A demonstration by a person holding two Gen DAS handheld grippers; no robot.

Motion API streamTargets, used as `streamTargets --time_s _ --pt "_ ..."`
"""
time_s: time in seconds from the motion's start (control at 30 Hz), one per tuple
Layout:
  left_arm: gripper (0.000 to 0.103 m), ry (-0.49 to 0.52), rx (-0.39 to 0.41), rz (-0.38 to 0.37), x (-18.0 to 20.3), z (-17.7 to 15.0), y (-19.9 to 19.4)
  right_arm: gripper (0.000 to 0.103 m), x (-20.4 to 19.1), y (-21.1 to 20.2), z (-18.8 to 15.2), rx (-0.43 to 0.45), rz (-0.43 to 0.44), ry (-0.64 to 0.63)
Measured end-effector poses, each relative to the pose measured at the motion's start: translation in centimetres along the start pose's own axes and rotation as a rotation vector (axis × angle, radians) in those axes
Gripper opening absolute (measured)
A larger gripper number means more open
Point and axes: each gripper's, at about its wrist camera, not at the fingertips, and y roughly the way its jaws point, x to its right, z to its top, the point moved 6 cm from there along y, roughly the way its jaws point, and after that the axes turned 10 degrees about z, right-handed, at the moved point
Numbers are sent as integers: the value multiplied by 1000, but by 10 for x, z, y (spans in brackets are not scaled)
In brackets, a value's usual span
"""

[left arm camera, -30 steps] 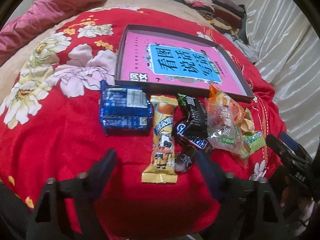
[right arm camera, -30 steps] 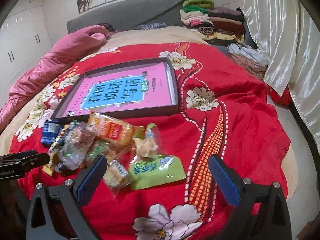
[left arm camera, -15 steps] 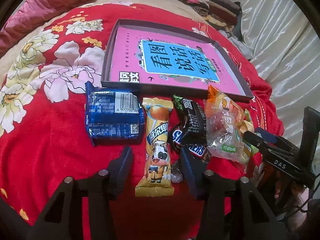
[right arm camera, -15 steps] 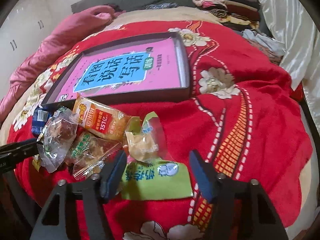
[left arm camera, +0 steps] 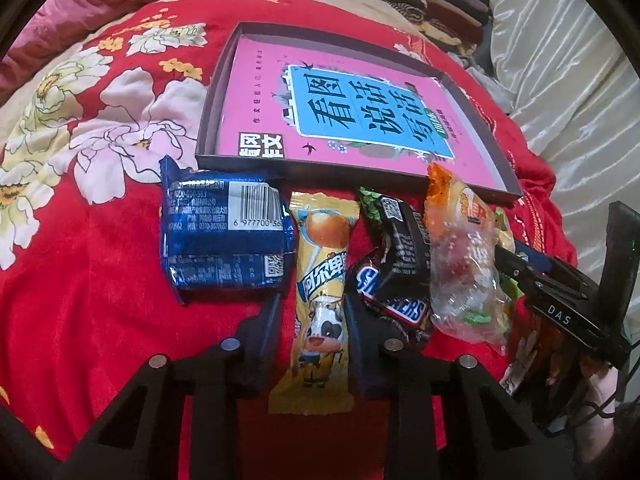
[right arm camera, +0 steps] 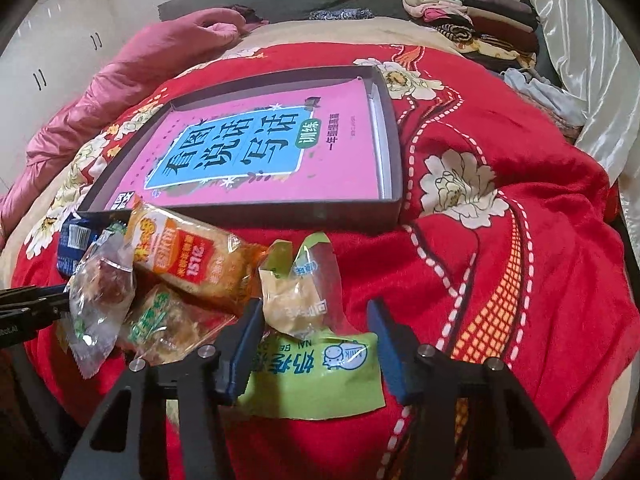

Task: Organize snacks
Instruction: 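Grasp the yellow cartoon bar with the left gripper while the right grasps the green packet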

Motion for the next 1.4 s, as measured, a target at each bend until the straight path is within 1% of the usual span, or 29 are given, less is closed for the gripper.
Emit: streamTargets --time_s 0.1,0.17,0.33,0.43,0.47,0.5,0.53,0.63,0.73,0.9,1.0,1.1,1.2,1.4 --pt "24 1 -15 -4 1 0 5 51 3 0 1 10 29 16" --pt "18 2 -14 -9 0 -1 7 49 7 -3 1 26 56 42" --pt "16 -2 2 -47 -1 0 1 48 12 -20 4 94 88 85" --pt "15 1 17 -69 0 1 -6 47 10 -29 7 125 95 80" --pt "15 3 22 -74 0 2 -8 45 9 -31 8 133 98 75" --pt "15 4 26 -78 -1 1 -11 34 8 -33 8 139 107 70" --pt "15 7 38 -80 -1 2 -14 32 6 -33 9 136 115 67" --pt "15 9 52 -89 -1 4 -18 32 7 -26 7 101 91 64" --pt "15 4 49 -95 -2 5 -19 36 11 -18 6 63 92 90" --pt "15 2 48 -105 -2 5 -20 39 17 0 2 5 98 118" --pt "15 -5 58 -108 -4 7 -23 39 19 5 5 14 102 110" --pt "15 -6 72 -113 -5 10 -28 35 15 5 9 18 104 69" --pt "15 -9 85 -119 -5 13 -33 34 11 -5 9 37 113 50" --pt "15 -20 104 -127 -10 20 -42 34 10 -31 14 102 121 65"
